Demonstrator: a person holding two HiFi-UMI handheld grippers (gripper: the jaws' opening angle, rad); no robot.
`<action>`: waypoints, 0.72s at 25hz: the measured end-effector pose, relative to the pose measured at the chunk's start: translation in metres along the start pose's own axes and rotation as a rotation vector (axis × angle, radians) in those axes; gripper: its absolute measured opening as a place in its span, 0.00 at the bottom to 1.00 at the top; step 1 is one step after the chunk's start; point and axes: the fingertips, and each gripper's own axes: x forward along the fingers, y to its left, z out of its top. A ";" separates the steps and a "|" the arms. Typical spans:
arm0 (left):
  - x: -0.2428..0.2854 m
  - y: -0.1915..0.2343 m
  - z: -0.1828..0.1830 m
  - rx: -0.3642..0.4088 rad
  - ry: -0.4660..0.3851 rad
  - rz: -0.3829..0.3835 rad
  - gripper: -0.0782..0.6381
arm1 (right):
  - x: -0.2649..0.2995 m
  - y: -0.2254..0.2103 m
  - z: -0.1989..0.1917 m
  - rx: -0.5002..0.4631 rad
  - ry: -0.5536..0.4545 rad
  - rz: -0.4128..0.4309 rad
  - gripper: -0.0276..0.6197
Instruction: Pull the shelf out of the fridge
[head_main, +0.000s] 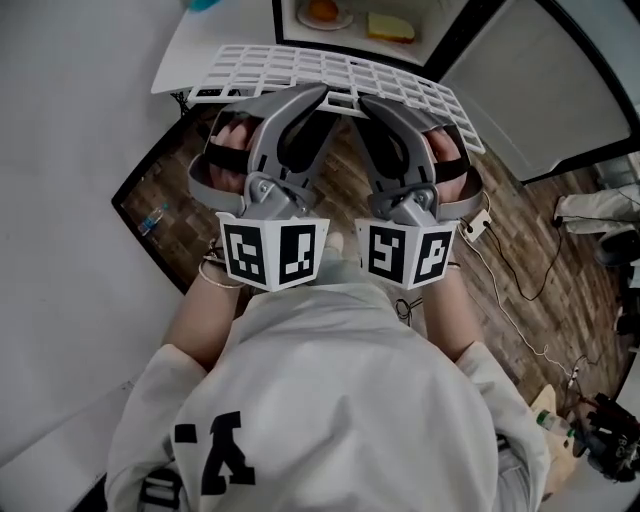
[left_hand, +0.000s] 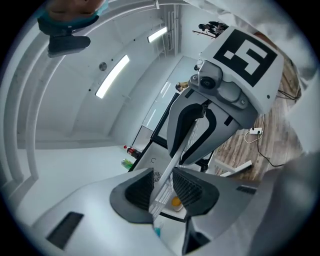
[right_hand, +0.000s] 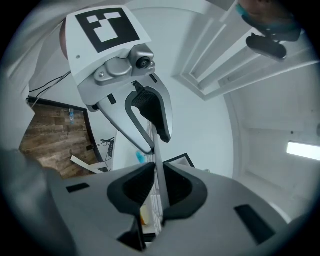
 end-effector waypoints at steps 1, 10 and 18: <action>-0.009 0.001 0.005 0.000 0.000 0.003 0.28 | -0.008 -0.001 0.006 -0.001 -0.002 -0.003 0.16; -0.027 0.003 0.022 0.003 0.010 0.015 0.28 | -0.029 -0.007 0.017 -0.010 -0.018 -0.012 0.16; -0.030 0.004 0.023 -0.015 0.022 0.031 0.28 | -0.031 -0.008 0.019 -0.032 -0.034 0.003 0.16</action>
